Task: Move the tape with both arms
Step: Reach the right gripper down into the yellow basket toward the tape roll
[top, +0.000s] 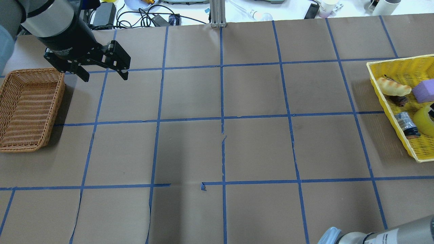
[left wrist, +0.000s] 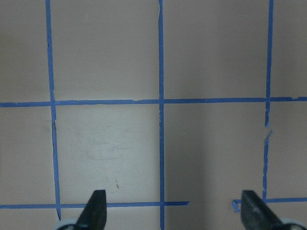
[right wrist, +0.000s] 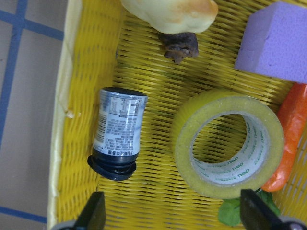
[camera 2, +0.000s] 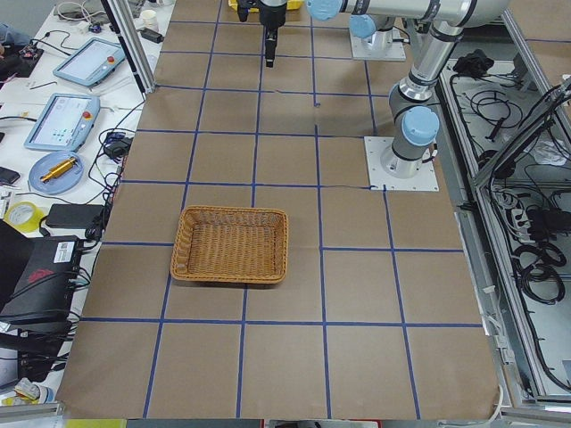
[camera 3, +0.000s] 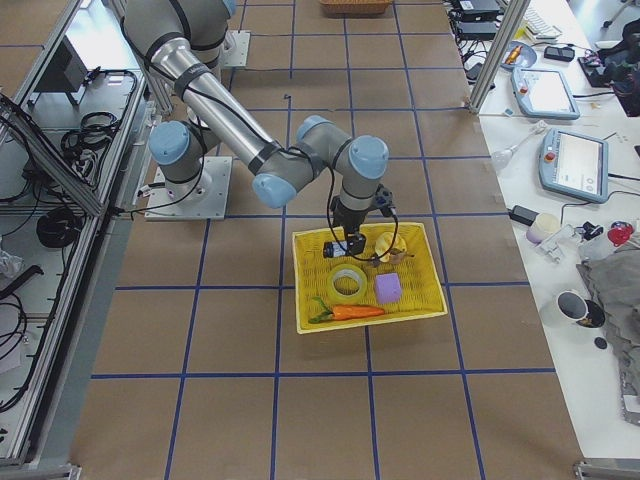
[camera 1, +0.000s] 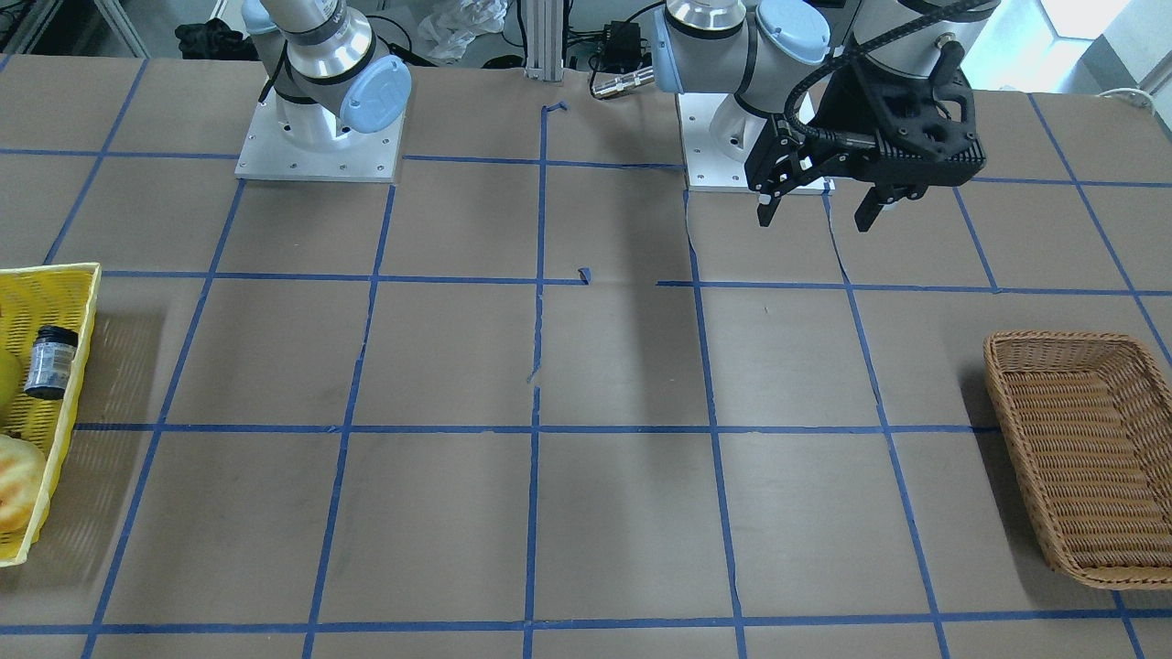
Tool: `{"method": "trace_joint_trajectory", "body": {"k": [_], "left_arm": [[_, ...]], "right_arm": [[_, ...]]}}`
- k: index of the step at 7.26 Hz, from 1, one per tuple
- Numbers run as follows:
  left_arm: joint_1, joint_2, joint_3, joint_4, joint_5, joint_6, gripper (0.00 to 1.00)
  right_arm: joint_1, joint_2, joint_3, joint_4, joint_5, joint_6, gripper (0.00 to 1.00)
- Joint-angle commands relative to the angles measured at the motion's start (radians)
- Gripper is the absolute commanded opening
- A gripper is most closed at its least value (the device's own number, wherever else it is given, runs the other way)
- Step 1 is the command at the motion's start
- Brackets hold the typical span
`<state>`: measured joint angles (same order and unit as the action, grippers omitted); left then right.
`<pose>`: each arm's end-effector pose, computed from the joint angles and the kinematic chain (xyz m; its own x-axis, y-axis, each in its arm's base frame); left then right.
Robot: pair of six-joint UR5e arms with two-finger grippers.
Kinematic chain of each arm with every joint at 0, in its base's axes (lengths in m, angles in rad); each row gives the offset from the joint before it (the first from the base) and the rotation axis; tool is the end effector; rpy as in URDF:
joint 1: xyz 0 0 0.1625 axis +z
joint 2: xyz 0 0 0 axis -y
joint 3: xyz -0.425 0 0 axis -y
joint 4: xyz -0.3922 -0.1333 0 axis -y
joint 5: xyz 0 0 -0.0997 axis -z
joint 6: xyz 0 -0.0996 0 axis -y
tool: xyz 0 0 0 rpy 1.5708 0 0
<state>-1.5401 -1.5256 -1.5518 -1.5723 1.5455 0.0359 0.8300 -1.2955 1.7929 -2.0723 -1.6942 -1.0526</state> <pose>-0.1211 -0.4819 0.5191 -0.9997 0.0067 0.0230 0.0053 0.9980 -0.0635 -0.2888 -0.4952 0.2859 -0.9488 -0.3091 0.0645 -0.3016 0.9476 0.1049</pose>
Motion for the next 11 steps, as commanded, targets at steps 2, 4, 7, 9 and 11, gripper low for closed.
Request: {"method": "trace_joint_trajectory", "body": {"k": [2,4,7,9,11], "left_arm": [[0.000,-0.001,0.001,0.000,-0.001,-0.001,1.00],[0.000,0.001,-0.002,0.000,-0.001,-0.001,1.00],[0.000,0.001,-0.002,0.003,-0.001,-0.001,1.00],[0.000,0.001,-0.002,0.003,-0.001,-0.001,1.00],[0.000,0.002,-0.002,0.003,-0.001,-0.001,1.00]], "right_arm": [[-0.067,0.077,0.051,-0.115,0.010,-0.001,1.00],[-0.069,0.113,0.051,-0.144,0.004,0.000,1.00],[-0.069,0.146,0.051,-0.166,0.007,0.000,1.00],[-0.069,0.140,0.054,-0.163,0.002,0.000,0.86],[-0.069,0.128,0.045,-0.161,0.001,0.014,0.92]]}}
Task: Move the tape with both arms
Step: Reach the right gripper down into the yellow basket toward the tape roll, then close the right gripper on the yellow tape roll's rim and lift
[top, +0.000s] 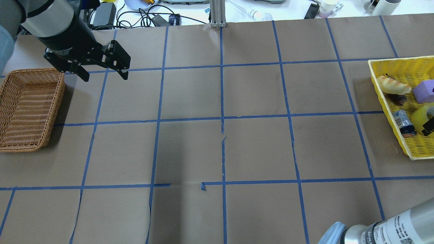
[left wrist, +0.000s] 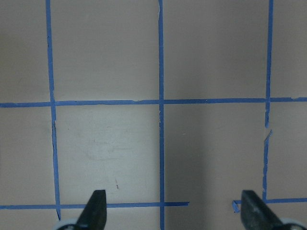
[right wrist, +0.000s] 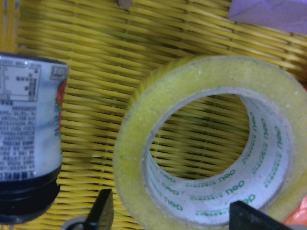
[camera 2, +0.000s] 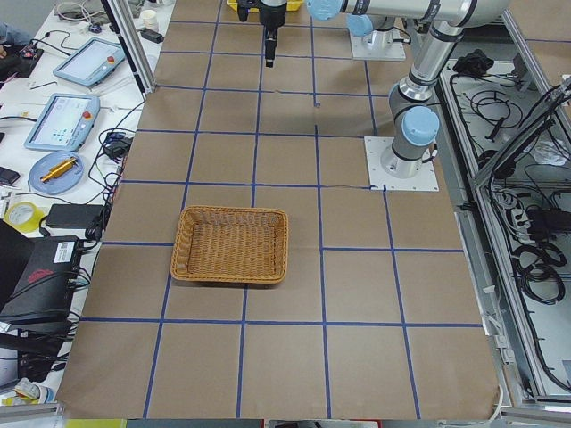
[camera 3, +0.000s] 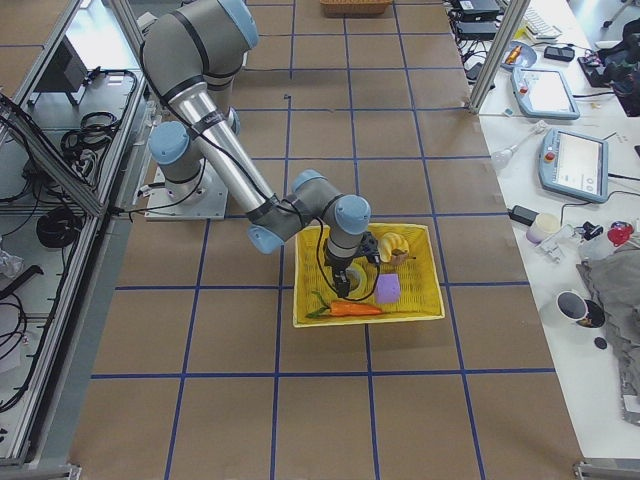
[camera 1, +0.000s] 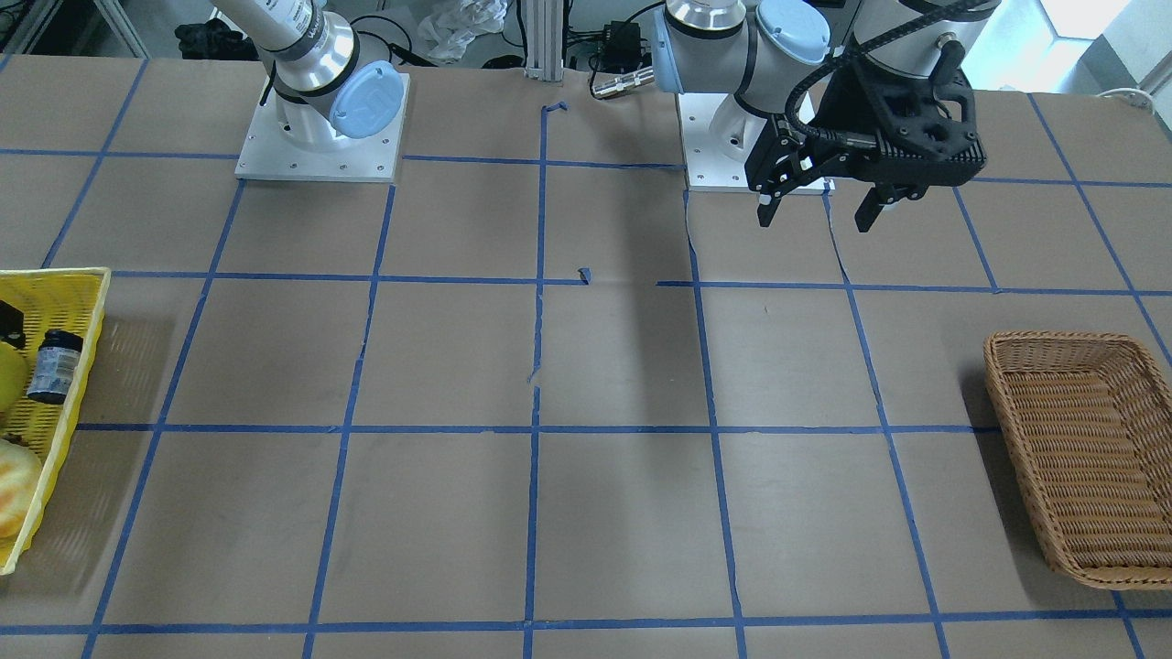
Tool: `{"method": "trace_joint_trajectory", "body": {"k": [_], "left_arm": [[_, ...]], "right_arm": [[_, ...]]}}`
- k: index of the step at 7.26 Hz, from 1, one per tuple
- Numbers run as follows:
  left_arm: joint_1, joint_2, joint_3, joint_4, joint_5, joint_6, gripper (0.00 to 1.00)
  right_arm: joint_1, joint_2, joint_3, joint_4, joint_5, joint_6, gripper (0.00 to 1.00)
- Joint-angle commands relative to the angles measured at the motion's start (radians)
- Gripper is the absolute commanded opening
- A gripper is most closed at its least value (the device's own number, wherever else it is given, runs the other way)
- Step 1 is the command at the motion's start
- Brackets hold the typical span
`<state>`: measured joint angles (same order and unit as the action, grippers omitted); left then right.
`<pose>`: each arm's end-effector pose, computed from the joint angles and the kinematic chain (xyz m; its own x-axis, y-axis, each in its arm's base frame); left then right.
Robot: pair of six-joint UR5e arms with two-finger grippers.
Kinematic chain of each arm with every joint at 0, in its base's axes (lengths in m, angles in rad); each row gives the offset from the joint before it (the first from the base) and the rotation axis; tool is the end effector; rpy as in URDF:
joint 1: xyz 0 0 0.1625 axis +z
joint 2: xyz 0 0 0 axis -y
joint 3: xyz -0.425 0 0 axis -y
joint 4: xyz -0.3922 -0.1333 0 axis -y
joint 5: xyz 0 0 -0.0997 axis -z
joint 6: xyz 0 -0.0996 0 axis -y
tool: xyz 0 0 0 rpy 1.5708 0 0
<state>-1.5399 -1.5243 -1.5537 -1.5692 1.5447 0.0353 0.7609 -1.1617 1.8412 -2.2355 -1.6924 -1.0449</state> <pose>-0.1211 -0.4816 0.5191 -0.9997 0.0060 0.0237 0.0045 0.9978 -0.0660 -0.3309 -0.4825 0.2056 -0.9705 -0.2361 0.0481 -0.2296 0.9668 0.1123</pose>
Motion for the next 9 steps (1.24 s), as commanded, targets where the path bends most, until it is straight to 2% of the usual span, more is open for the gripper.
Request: {"method": "trace_joint_trajectory", "body": {"k": [1,2,5,9], "left_arm": [[0.001,0.001,0.000,0.000,0.000,0.002,1.00],[0.000,0.000,-0.002,0.000,0.000,0.000,1.00],[0.001,0.001,0.000,0.000,0.000,0.002,1.00],[0.001,0.001,0.000,0.000,0.000,0.000,1.00]], "right_arm": [[0.000,-0.010,-0.003,0.002,-0.001,0.006,0.93],[0.009,-0.036,-0.003,0.007,-0.003,0.009,1.00],[0.032,-0.052,0.003,0.022,0.008,0.008,1.00],[0.032,-0.003,0.007,0.010,0.004,-0.003,1.00]]}}
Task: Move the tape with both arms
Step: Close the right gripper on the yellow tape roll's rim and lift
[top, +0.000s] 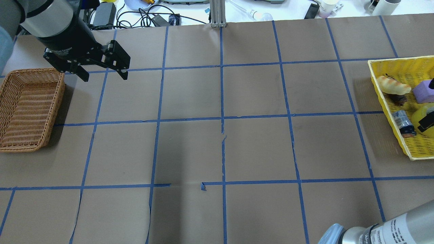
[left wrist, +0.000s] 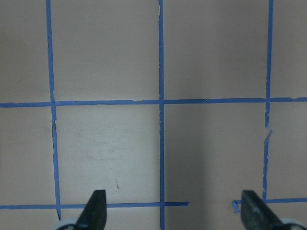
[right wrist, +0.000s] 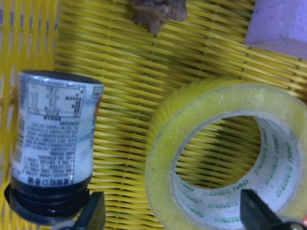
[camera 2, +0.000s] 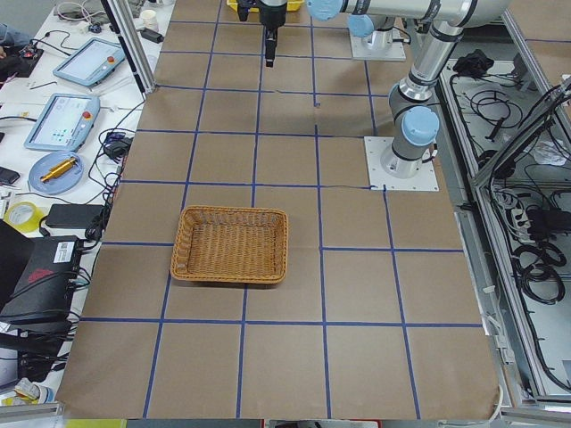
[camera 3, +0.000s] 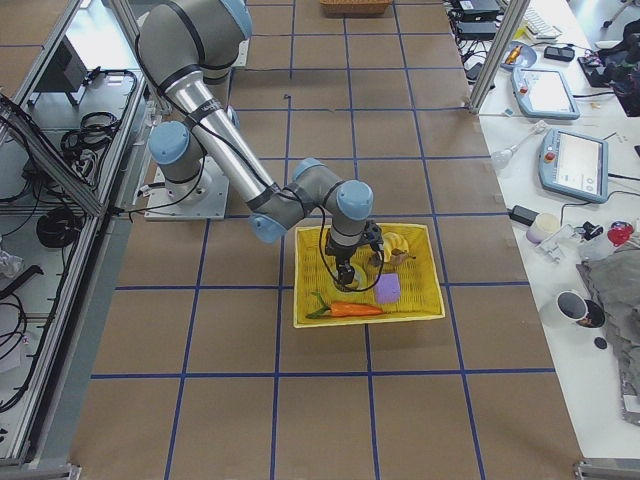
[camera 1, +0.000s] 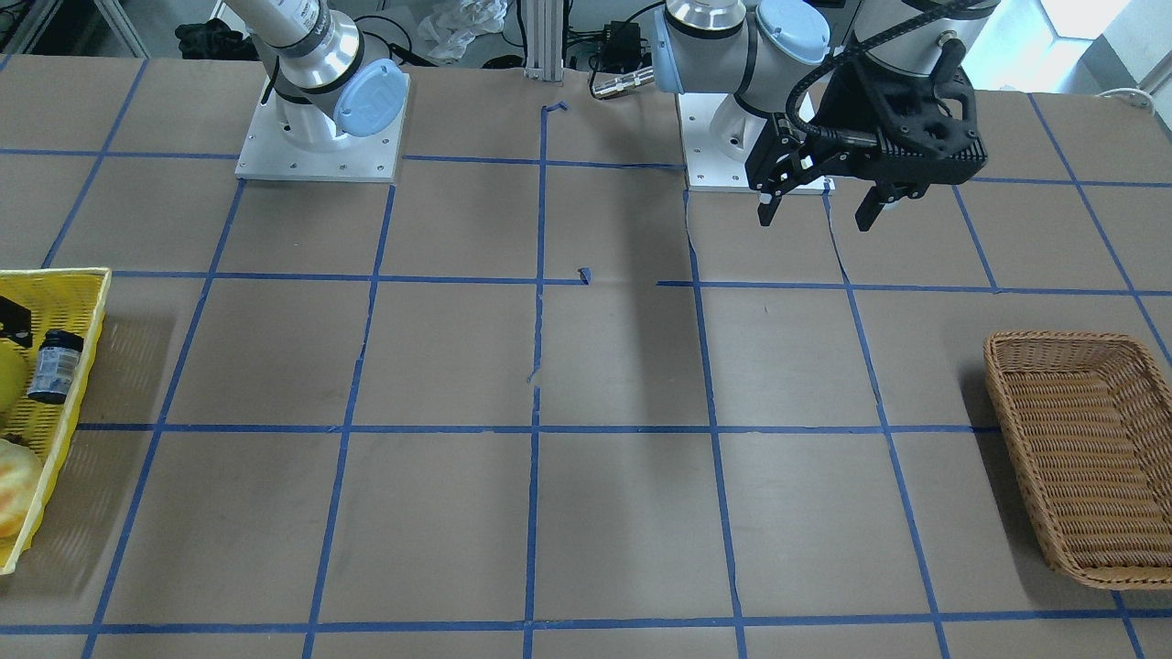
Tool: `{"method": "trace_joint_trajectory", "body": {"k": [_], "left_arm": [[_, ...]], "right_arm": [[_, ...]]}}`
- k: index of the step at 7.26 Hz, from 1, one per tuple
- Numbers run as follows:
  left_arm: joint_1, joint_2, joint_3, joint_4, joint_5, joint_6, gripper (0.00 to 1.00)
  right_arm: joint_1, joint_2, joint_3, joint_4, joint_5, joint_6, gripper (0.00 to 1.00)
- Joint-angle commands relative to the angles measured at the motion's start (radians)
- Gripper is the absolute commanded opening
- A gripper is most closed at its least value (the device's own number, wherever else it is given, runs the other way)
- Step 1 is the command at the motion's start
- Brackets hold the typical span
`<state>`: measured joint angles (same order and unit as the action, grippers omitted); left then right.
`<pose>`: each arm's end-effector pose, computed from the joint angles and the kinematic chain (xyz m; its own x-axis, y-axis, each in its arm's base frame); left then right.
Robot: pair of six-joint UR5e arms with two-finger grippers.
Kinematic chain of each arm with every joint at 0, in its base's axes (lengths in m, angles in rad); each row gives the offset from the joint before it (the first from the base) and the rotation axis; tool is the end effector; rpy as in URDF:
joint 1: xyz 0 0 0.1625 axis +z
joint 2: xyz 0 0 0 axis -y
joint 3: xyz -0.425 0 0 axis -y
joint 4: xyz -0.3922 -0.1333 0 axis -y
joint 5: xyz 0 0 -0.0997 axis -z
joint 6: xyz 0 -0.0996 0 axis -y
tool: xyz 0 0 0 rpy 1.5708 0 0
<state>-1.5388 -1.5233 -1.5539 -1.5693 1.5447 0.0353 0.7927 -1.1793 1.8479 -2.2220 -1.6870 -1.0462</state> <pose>-0.1206 -0.4814 0.5195 -0.9997 0.0050 0.0237 0.0034 0.9978 -0.0667 -0.3119 -0.4899 0.2116 -0.9625 -0.2679 0.0430 -0.2620 0.9589 0.1090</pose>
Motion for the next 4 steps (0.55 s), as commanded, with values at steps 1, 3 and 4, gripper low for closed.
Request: {"method": "trace_joint_trajectory", "body": {"k": [1,3,4], "left_arm": [[0.000,0.000,0.000,0.002,-0.002,0.000,1.00],[0.000,0.000,0.000,0.002,0.000,0.000,1.00],[0.000,0.000,0.000,0.002,0.000,0.000,1.00]], "right_arm": [[0.000,0.021,0.001,-0.002,-0.002,-0.002,0.99],[0.000,0.021,0.001,0.001,-0.010,0.001,0.46],[0.000,0.018,0.001,0.002,-0.010,0.008,0.20]]}}
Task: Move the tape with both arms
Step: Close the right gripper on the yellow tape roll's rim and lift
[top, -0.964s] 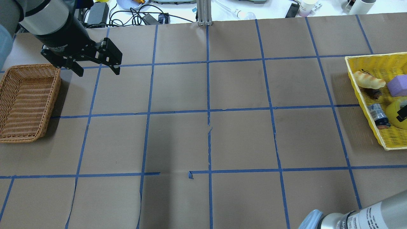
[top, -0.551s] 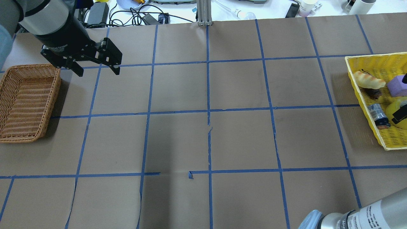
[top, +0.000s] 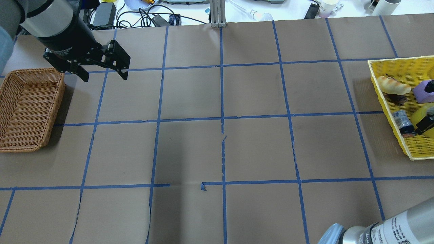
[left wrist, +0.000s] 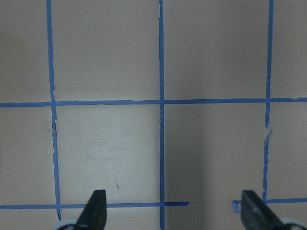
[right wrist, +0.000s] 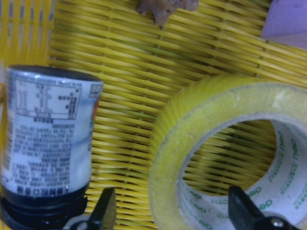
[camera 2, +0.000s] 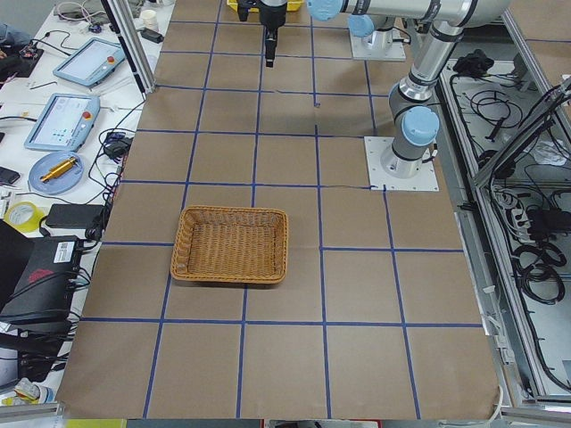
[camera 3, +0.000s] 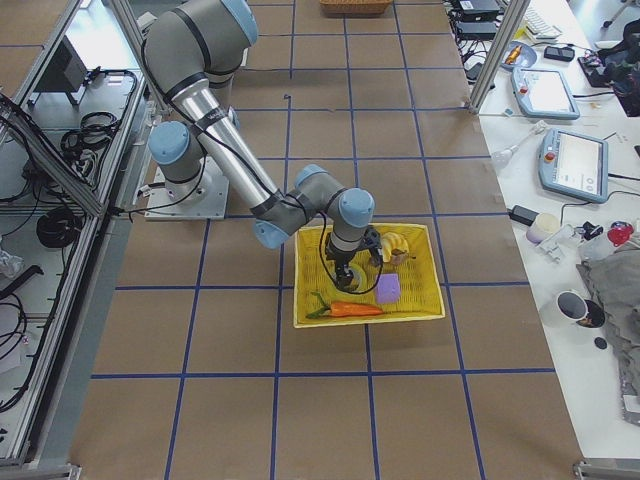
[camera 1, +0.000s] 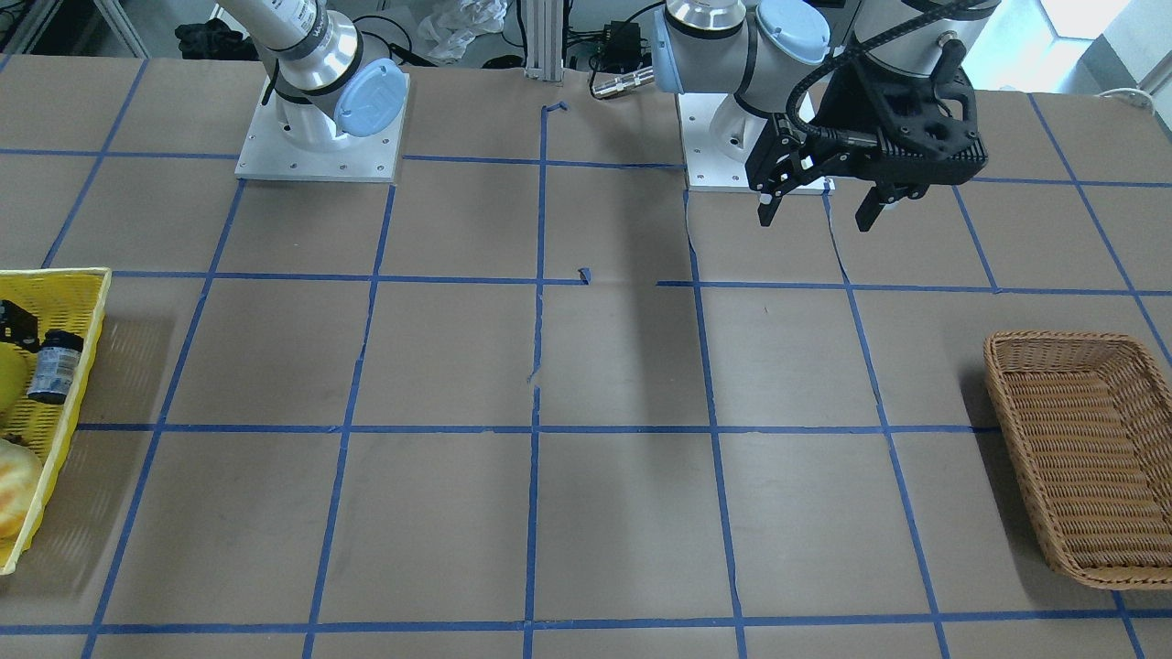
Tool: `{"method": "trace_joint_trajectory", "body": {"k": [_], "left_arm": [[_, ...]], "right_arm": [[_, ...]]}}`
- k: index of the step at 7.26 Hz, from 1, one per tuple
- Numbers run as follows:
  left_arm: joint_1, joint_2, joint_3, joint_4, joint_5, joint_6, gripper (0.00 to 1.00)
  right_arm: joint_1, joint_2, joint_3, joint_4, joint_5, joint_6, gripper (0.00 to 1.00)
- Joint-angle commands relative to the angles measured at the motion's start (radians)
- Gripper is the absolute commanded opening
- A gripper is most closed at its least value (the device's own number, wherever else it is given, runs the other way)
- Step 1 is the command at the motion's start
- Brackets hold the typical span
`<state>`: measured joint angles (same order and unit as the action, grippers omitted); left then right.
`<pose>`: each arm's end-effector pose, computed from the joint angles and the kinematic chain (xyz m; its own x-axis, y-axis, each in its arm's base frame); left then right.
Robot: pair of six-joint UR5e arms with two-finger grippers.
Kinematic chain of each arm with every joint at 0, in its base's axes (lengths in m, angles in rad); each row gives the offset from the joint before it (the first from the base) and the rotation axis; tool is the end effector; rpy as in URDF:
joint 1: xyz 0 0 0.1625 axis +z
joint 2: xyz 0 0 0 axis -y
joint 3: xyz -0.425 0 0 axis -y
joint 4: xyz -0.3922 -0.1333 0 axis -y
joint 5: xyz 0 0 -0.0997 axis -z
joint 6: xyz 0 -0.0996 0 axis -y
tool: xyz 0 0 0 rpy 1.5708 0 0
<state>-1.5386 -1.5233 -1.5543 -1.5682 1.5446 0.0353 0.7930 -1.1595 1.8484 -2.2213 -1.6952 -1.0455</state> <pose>-0.1205 -0.4815 0.5194 -0.9997 0.0048 0.0238 0.0032 0.9977 -0.0674 -0.3128 -0.4899 0.2002 -0.9628 -0.2685 0.0290 -0.2629 0.9565 0.1265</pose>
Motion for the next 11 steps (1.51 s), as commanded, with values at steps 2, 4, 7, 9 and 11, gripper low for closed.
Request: {"method": "trace_joint_trajectory", "body": {"k": [2,4,7,9,11], "left_arm": [[-0.002,0.000,-0.001,0.002,0.000,-0.002,1.00],[-0.002,0.000,-0.001,0.005,-0.001,0.000,1.00],[0.000,0.000,-0.001,0.005,-0.001,0.000,1.00],[0.000,0.000,-0.001,0.005,-0.001,0.000,1.00],[0.000,0.000,0.000,0.005,-0.003,0.000,1.00]], "right_arm": [[0.000,-0.017,-0.008,0.076,-0.021,0.010,0.00],[0.021,-0.098,-0.017,0.159,-0.044,0.082,0.00],[0.128,-0.248,-0.087,0.276,-0.038,0.160,0.00],[0.368,-0.264,-0.153,0.408,0.078,0.533,0.00],[0.709,-0.165,-0.182,0.311,0.101,0.976,0.00]]}}
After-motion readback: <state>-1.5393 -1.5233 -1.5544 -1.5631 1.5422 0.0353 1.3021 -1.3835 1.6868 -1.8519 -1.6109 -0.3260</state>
